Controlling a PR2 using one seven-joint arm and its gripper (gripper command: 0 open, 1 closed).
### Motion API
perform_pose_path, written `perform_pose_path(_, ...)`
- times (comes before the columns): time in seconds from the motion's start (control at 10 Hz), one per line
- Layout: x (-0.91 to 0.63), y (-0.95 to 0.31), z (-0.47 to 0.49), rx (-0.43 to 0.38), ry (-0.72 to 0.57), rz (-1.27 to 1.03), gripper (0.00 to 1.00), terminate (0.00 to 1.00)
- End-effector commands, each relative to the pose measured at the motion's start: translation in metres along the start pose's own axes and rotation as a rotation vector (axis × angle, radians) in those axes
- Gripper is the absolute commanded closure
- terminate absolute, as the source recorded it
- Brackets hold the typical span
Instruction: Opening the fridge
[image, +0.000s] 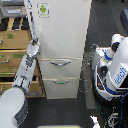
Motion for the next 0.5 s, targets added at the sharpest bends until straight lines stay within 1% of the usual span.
perform_pose_path(0.1, -0.040, -0.016, 0.007, -0.033, 0.001, -0.072, 1.00, 0.00)
perform_pose_path(0.4, -0.138, -0.076, 0.092, -0.062, -0.068, -0.274, 1.00, 0.00)
perform_pose_path(0.5, -0.178, -0.111, 0.134, -0.100, -0.111, -0.343, 1.00, 0.00)
